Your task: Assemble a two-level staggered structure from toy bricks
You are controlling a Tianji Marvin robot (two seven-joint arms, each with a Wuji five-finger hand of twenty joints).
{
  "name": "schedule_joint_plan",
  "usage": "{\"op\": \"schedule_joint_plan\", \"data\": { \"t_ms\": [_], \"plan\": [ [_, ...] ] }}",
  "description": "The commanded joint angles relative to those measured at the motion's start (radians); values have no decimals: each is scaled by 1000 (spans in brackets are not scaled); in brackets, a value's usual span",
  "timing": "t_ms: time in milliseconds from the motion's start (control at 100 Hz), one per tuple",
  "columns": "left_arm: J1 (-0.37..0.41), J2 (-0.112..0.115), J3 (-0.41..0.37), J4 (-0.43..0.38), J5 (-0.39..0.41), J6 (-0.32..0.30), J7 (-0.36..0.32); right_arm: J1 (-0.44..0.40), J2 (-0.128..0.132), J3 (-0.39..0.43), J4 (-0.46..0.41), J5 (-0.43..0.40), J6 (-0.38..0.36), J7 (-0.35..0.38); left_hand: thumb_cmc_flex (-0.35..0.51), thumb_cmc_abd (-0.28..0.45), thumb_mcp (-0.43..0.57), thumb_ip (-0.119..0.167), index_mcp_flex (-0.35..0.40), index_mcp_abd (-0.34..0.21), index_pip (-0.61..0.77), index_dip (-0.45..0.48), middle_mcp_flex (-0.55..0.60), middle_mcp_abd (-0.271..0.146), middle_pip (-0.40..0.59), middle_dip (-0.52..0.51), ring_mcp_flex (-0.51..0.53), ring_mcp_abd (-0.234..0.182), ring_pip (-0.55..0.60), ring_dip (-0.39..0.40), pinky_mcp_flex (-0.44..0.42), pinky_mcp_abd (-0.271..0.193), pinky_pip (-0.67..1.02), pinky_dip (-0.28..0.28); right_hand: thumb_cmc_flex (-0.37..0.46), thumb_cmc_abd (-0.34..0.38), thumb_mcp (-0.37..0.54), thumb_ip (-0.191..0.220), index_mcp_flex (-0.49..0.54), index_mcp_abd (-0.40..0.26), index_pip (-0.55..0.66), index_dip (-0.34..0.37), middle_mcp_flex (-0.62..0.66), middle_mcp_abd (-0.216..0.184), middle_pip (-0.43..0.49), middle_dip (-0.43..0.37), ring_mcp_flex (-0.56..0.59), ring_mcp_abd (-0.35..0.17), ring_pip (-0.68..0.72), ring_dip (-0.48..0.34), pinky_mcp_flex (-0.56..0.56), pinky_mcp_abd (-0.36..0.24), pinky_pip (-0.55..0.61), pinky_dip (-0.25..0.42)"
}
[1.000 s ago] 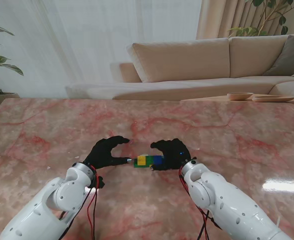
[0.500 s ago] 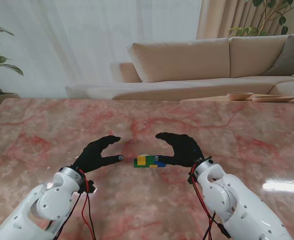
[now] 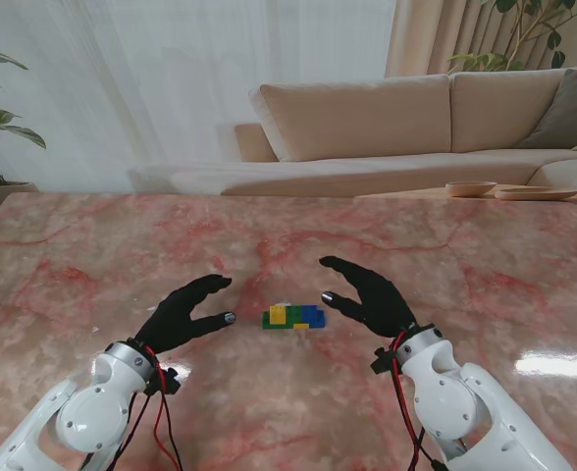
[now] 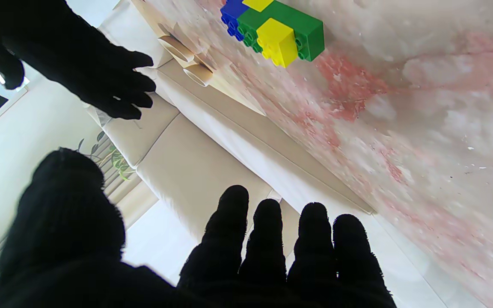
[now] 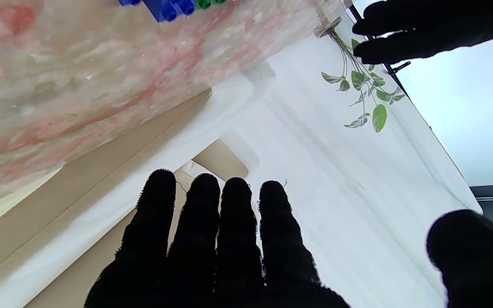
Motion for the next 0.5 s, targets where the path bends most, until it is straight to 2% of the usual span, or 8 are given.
{"op": "schedule_joint_plan", "data": {
  "t_ms": [0,220,490],
  "plan": [
    [12,1,1,-15,-1,-1,-9,-24,1,5,13,8,-2,17,-45,30,-37,29,-12,-10,13,13,-32,-2,-22,-15,-33,-48,-31,-13,-1,-51,33,-13,-49,20,-19,44,-26,17,-31,-20,-26,1,-22,-24,-43,-2,-19,-29,-11,-39,-24,-30],
    [13,-3,10,-33,7,-1,13,-49,-8,23,11,40,-44,-10,-63,53,-39,36,-29,-10,10,13,-41,-8,-26,-17,-38,-51,-35,-16,-3,-47,20,-22,-38,9,-17,44,-21,23,-32,-30,-23,5,-30,-29,-47,-1,-20,-33,-16,-38,-22,-39],
    [15,-8,21,-39,-1,2,31,-55,-8,38,22,50,-75,-8,-88,92,-41,40,-25,-9,6,10,-35,-11,-26,-18,-31,-47,-36,-15,-1,-44,19,-18,-32,4,-15,45,-19,17,-25,-36,-23,1,-36,-33,-51,-2,-19,-36,-19,-36,-18,-47]
  ]
}}
